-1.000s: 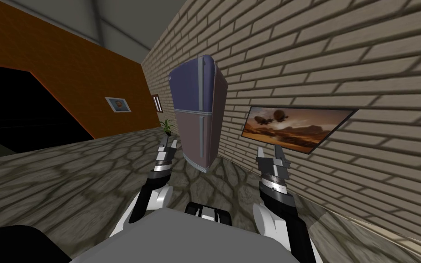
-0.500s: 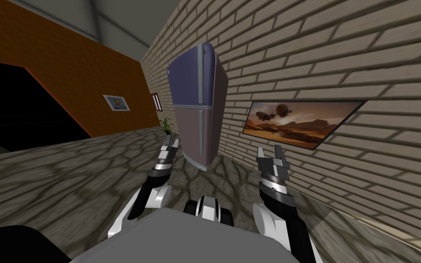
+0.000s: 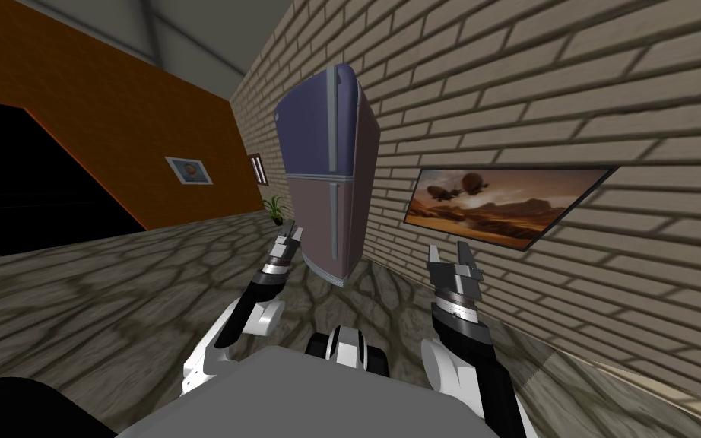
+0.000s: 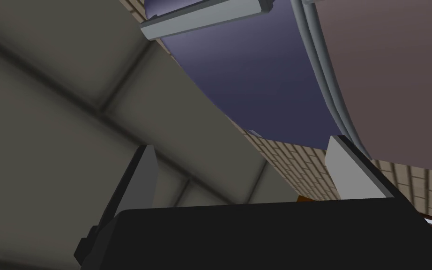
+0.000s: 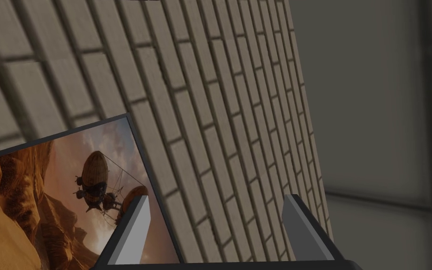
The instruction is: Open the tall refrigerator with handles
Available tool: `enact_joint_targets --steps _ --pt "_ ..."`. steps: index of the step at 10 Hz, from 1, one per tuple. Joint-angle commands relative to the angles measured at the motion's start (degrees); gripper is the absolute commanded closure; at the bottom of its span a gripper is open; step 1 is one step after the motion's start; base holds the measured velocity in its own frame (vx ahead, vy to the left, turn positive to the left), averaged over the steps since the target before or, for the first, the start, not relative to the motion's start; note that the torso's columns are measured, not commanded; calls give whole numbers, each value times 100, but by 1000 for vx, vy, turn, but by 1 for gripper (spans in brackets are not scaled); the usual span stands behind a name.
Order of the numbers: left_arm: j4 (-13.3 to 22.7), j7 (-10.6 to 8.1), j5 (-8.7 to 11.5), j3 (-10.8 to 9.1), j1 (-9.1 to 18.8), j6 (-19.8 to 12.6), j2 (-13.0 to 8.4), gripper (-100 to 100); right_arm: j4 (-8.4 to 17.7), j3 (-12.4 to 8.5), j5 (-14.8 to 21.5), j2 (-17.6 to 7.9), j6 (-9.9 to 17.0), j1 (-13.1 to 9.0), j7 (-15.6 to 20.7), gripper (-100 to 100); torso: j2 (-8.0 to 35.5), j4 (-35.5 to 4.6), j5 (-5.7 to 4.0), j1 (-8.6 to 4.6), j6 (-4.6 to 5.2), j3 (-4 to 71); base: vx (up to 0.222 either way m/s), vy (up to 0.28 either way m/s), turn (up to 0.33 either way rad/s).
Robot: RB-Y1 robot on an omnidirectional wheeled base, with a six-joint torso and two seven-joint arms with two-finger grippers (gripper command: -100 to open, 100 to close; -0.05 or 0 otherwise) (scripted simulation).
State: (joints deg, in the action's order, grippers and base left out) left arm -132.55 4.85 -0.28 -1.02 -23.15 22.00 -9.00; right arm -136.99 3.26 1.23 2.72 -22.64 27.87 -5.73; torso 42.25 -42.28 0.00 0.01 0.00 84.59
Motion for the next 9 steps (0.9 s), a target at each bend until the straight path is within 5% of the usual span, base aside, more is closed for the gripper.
enact_joint_targets --steps 1,9 --pt "-76 62 -60 12 345 -435 -129 -100 0 0 0 0 0 0 0 0 0 0 0 1 0 0 75 26 -22" --pt "-278 185 -184 -24 1284 -1527 -196 -100 0 0 0 0 0 0 0 0 4 0 0 -2 -1 -1 66 17 -20"
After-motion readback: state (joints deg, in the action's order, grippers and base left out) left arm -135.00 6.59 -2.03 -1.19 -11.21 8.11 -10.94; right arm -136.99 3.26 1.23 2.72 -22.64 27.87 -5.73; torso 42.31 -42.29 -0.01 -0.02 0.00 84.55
